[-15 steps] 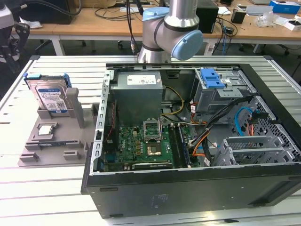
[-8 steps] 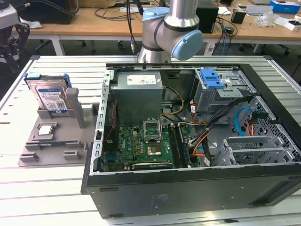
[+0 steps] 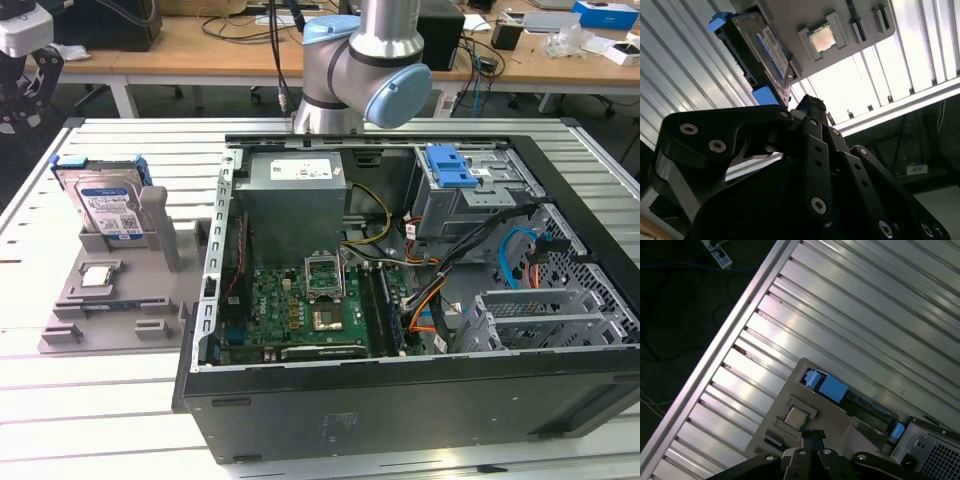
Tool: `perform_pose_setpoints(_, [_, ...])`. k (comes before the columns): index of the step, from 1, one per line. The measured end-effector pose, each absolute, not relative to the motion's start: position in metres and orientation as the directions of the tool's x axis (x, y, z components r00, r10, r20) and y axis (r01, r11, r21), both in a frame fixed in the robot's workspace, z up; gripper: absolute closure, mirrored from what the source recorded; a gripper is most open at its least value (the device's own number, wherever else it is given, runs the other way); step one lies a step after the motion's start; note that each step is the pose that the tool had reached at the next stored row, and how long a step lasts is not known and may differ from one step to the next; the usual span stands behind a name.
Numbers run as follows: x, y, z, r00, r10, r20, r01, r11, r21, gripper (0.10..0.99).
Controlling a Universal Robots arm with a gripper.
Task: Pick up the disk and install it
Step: 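Pick up the disk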
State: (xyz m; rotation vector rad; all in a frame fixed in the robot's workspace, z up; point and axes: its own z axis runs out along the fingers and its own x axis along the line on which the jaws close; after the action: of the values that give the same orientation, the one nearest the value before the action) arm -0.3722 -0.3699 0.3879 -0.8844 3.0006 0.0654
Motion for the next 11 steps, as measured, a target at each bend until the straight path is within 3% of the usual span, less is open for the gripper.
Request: perform_pose_setpoints(11, [-0.3722, -0.3699, 0.3879, -0.707, -0.707, -0.023, -0.707, 0.706, 0.035, 0.980])
